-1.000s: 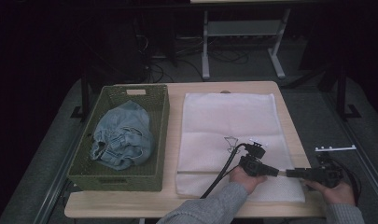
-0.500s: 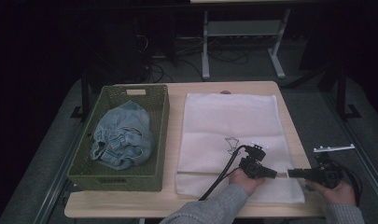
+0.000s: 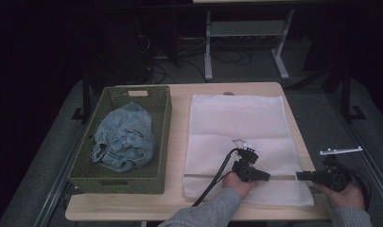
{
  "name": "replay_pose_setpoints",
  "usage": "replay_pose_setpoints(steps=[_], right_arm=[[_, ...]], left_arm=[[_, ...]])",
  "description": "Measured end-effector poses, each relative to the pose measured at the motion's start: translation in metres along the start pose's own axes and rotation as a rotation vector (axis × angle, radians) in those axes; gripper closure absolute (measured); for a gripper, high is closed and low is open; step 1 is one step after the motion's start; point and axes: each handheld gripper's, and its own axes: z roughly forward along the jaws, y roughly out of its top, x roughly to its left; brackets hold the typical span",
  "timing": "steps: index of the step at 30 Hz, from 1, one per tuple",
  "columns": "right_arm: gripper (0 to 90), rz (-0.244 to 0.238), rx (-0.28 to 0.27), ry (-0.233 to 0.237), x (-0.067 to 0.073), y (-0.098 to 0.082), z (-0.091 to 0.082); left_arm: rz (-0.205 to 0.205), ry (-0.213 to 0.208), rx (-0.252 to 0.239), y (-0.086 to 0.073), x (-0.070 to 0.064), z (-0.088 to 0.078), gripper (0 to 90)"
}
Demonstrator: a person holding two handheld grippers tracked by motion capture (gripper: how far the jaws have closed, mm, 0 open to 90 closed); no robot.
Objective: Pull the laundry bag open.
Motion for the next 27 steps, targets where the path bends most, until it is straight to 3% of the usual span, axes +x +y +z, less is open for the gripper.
replay_pose_setpoints(steps=[11, 27], right_arm=[[82.8, -0.012, 0.016, -0.033, 0.002, 0.001, 0.001], [82.9, -0.021, 0.031, -0.076, 0.000, 0.002, 0.001]], left_arm=[[-0.028, -0.027, -0.002, -0.010, 0.014, -0.028, 87.4], [-0.072, -0.012, -0.063, -0.030, 0.034, -0.067, 87.5]])
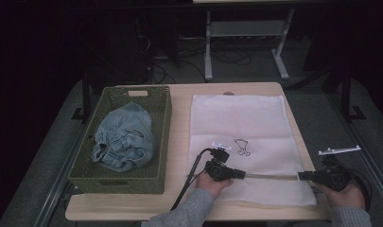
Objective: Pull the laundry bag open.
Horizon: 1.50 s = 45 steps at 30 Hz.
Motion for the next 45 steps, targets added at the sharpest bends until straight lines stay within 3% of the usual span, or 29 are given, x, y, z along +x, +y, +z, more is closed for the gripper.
replay_pose_setpoints(steps=[10, 27, 37, 45], right_arm=[[82.9, -0.015, 0.012, -0.037, -0.001, 0.003, -0.004], [82.9, -0.010, 0.044, -0.113, -0.019, 0.001, -0.024], [82.9, 0.006, 0.045, -0.158, -0.033, -0.003, -0.036], [82.9, 0.031, 0.033, -0.177, -0.049, -0.010, -0.048]], left_arm=[[-0.022, 0.003, -0.033, -0.012, 0.013, -0.025, 87.4], [-0.045, 0.036, -0.077, -0.035, 0.023, -0.057, 87.5], [-0.044, 0.071, -0.096, -0.039, 0.022, -0.066, 87.5], [-0.043, 0.119, -0.060, -0.047, 0.021, -0.067, 87.5]])
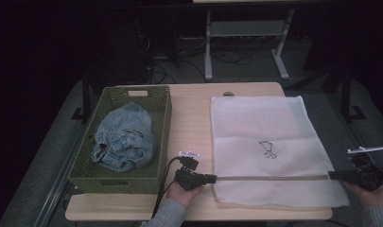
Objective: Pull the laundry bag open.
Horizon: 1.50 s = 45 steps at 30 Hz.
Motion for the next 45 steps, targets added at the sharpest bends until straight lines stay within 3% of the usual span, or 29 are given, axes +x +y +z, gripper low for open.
replay_pose_setpoints(steps=[5, 8, 13, 17, 22, 24, 32, 36, 40, 45], right_arm=[[82.8, -0.028, -0.013, -0.005, 0.006, 0.002, 0.002], [82.8, -0.041, -0.029, 0.018, 0.013, 0.005, 0.003], [82.5, -0.082, -0.027, 0.046, 0.028, 0.015, 0.010], [82.0, -0.124, -0.023, 0.062, 0.041, 0.021, 0.018], [81.1, -0.149, -0.008, 0.070, 0.053, 0.029, 0.030], [79.8, -0.158, -0.014, 0.099, 0.056, 0.031, 0.034], [59.9, -0.196, -0.063, 0.123, 0.073, 0.039, 0.033], [56.2, -0.221, -0.073, 0.127, 0.084, 0.043, 0.033], [54.8, -0.224, -0.093, 0.097, 0.084, 0.046, 0.030], [54.7, -0.228, -0.104, 0.115, 0.082, 0.045, 0.026]], left_arm=[[0.035, 0.045, -0.003, -0.003, -0.009, -0.004, 85.8], [0.036, 0.033, -0.030, -0.003, -0.011, -0.011, 70.9], [0.070, 0.065, -0.071, -0.004, -0.015, -0.022, 66.5], [0.070, 0.053, -0.056, -0.007, -0.013, -0.020, 67.7], [0.052, 0.008, -0.039, -0.016, -0.008, -0.012, 72.9], [0.043, -0.008, -0.042, -0.019, -0.007, -0.010, 72.8], [0.053, -0.033, -0.047, -0.018, -0.004, -0.009, 70.2], [0.051, -0.037, -0.055, -0.018, -0.003, -0.010, 68.9], [0.058, -0.041, -0.054, -0.017, -0.003, -0.013, 67.3], [0.051, -0.024, -0.048, -0.016, 0.002, -0.011, 67.8]])
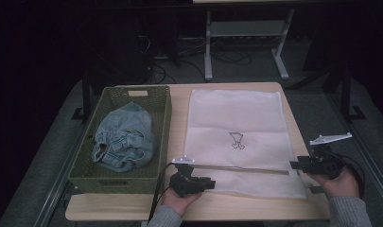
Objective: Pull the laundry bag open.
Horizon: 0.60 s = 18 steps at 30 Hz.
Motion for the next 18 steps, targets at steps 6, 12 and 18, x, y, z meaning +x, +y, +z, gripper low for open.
replay_pose_setpoints(steps=[6, 12, 18], right_arm=[[52.8, -0.041, 0.008, 0.024, 0.011, 0.003, 0.008], [50.7, -0.104, -0.027, 0.074, 0.028, 0.009, 0.014], [47.4, -0.168, -0.035, 0.122, 0.045, 0.015, 0.022]], left_arm=[[-0.036, 0.017, 0.045, -0.002, 0.010, 0.016, 69.4], [-0.032, 0.006, 0.057, -0.007, 0.005, 0.016, 70.2], [0.002, -0.012, 0.058, -0.012, -0.004, 0.010, 67.2]])
